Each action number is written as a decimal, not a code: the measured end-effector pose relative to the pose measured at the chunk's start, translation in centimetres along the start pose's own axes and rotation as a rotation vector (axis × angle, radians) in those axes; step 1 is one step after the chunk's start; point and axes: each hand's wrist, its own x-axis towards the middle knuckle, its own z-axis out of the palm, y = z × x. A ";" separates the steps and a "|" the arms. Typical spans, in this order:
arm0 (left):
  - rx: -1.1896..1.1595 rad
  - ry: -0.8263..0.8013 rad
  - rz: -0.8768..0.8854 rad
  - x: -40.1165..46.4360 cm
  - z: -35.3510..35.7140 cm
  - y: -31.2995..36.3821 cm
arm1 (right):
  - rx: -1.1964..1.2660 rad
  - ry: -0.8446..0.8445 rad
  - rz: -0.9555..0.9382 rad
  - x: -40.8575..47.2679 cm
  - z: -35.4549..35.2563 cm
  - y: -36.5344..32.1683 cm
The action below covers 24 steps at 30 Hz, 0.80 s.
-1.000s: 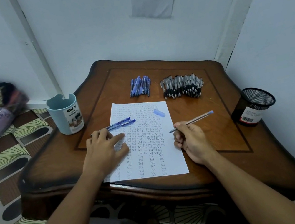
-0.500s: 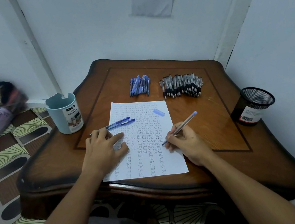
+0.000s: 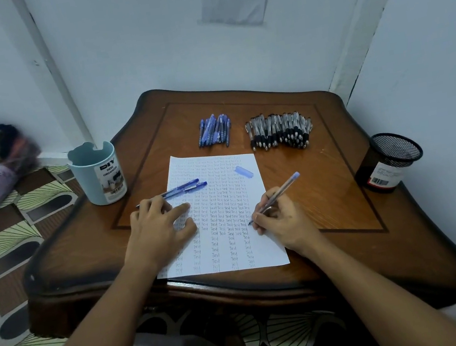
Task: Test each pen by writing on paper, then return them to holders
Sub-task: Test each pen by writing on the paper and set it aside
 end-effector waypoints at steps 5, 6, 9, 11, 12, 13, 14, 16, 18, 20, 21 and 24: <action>-0.001 -0.002 0.002 0.1 0.0 0.0 | 0.099 0.006 0.022 -0.1 -0.1 -0.2; -0.002 0.000 0.001 0.1 0.0 0.0 | 0.072 0.009 0.013 -0.1 0.0 -0.2; -0.005 0.010 0.005 0.0 0.0 0.1 | 0.083 0.029 0.020 -0.1 0.0 0.0; -0.003 0.011 0.007 -0.1 0.0 0.1 | 0.136 0.032 0.037 0.0 -0.2 0.1; -0.002 0.008 0.005 -0.1 0.0 0.1 | 0.139 0.021 0.039 0.0 -0.3 0.1; -0.003 0.004 0.004 -0.1 -0.1 0.1 | 0.120 0.008 0.036 0.0 -0.3 0.1; -0.005 0.002 0.004 0.0 -0.1 0.1 | 0.089 -0.002 0.029 -0.1 -0.3 0.1; 0.000 0.006 0.011 0.0 -0.1 0.2 | 0.043 0.000 0.012 -0.1 -0.2 0.0; 0.004 0.011 0.013 0.0 -0.1 0.1 | 0.039 0.006 0.007 -0.1 -0.3 -0.1; 0.010 0.003 0.013 -0.1 -0.1 0.1 | 0.048 0.002 0.011 -0.1 -0.3 -0.1; 0.014 0.001 0.016 -0.1 0.0 0.0 | 0.055 0.003 0.012 -0.1 -0.3 0.0; 0.023 0.018 0.014 0.0 0.1 0.1 | 0.069 0.009 0.007 0.0 -0.2 0.0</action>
